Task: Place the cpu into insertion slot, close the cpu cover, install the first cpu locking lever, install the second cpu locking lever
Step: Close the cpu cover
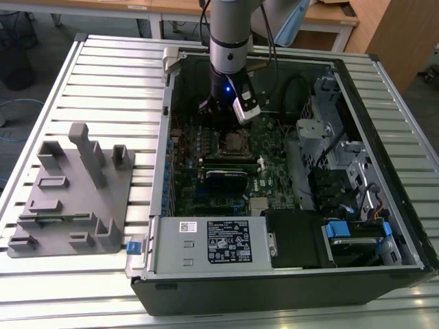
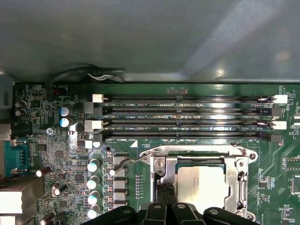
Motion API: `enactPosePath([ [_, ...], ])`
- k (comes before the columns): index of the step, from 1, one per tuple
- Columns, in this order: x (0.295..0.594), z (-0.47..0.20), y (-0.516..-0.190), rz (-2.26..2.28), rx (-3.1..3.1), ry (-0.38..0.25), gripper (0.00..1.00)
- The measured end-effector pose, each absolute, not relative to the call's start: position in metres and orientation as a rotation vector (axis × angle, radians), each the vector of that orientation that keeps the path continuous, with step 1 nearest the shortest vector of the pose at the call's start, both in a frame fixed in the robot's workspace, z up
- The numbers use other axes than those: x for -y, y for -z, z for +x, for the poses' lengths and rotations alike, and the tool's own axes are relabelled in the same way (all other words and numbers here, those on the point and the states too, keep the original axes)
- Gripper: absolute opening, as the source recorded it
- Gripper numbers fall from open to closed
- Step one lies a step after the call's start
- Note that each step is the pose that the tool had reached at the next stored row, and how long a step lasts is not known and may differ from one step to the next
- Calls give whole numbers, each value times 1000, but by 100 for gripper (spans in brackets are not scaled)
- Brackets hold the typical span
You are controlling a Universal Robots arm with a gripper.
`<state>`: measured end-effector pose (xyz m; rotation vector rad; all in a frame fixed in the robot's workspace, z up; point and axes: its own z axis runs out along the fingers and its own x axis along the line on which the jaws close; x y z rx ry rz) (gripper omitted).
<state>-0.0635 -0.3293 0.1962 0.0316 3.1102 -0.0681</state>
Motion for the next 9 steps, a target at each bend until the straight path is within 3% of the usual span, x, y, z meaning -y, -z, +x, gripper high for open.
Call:
enactPosePath([
  [9, 329, -64, -206, 32, -3110, 68, 11],
])
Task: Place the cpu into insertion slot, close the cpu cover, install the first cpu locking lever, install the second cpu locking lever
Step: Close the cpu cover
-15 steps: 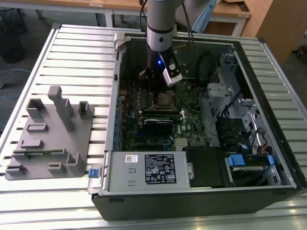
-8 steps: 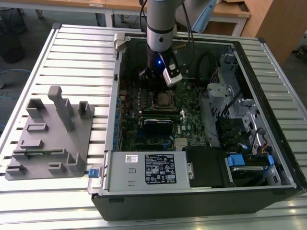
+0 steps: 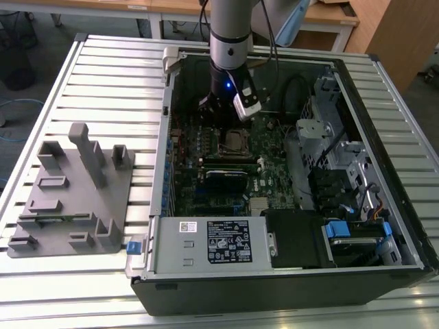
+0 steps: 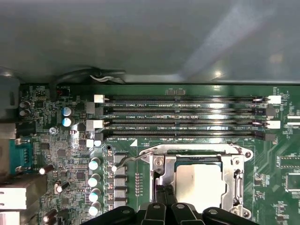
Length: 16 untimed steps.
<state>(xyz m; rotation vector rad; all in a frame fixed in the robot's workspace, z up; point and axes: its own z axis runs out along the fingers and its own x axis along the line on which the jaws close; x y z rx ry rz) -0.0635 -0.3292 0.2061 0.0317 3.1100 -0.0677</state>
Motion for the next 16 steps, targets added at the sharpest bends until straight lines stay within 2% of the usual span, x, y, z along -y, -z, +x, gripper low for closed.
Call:
enactPosePath([
  [16, 329, -64, -219, 32, -3110, 68, 11],
])
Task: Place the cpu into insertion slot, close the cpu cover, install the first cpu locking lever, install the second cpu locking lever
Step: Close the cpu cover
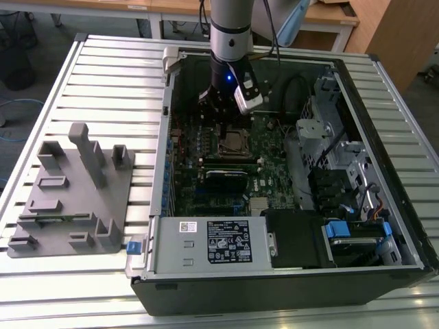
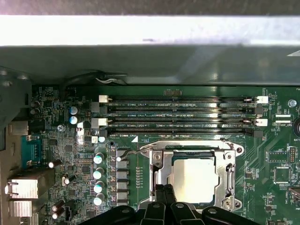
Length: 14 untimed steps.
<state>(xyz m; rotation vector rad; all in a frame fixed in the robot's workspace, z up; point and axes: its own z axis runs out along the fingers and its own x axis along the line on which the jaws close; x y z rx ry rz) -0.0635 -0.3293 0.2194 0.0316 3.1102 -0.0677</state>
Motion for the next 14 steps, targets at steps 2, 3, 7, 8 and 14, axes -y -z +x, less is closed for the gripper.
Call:
enactPosePath([
  [2, 329, -64, -220, 32, -3110, 68, 11],
  [3, 329, -63, -221, 32, -3110, 68, 11],
  [7, 329, -64, -221, 32, -3110, 67, 11],
  [8, 329, -64, -221, 32, -3110, 68, 11],
  [14, 329, -62, -221, 32, -3110, 68, 11],
])
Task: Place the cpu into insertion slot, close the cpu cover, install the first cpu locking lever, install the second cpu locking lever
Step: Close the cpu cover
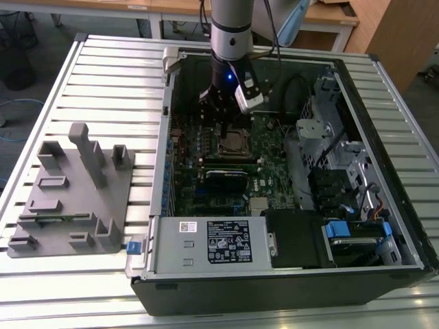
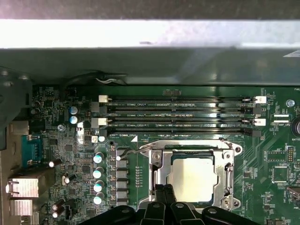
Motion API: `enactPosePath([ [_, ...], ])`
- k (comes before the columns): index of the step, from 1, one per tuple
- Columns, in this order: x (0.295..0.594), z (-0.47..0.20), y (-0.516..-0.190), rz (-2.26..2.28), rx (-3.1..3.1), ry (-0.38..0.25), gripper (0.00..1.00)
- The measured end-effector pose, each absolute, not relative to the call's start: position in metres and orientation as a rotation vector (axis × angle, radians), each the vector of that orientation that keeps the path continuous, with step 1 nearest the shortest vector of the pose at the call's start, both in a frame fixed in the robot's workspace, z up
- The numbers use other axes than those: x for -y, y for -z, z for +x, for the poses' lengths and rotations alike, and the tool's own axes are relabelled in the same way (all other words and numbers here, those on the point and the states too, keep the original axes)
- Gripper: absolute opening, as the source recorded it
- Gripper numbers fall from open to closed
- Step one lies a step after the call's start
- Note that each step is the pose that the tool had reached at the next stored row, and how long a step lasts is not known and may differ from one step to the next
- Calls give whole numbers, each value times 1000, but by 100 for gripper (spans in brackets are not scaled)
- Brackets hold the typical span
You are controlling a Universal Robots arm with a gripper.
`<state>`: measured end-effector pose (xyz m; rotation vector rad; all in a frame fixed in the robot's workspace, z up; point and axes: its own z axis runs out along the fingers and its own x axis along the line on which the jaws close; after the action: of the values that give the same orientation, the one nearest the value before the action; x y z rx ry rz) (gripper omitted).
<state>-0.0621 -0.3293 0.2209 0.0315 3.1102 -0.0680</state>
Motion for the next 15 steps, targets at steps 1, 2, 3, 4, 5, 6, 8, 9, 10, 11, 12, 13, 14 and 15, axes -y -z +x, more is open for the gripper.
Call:
enactPosePath([
  [1, 329, -61, -221, 32, -3110, 68, 11],
  [2, 329, -60, -221, 32, -3110, 68, 11],
  [3, 329, -59, -221, 32, -3110, 68, 11],
  [4, 329, -58, -221, 32, -3110, 68, 11],
  [5, 329, -57, -221, 32, -3110, 68, 11],
  [6, 329, -56, -221, 32, -3110, 68, 11],
  [8, 329, -53, -221, 31, -3110, 68, 11],
  [9, 329, -53, -221, 32, -3110, 68, 11],
  [10, 329, -52, -221, 32, -3110, 68, 11],
  [11, 329, -52, -221, 32, -3110, 68, 11],
  [12, 329, -52, -221, 32, -3110, 68, 11],
  [13, 329, -52, -221, 32, -3110, 68, 11],
  [14, 329, -52, -221, 31, -3110, 68, 11],
  [15, 329, -52, -221, 31, -3110, 68, 11],
])
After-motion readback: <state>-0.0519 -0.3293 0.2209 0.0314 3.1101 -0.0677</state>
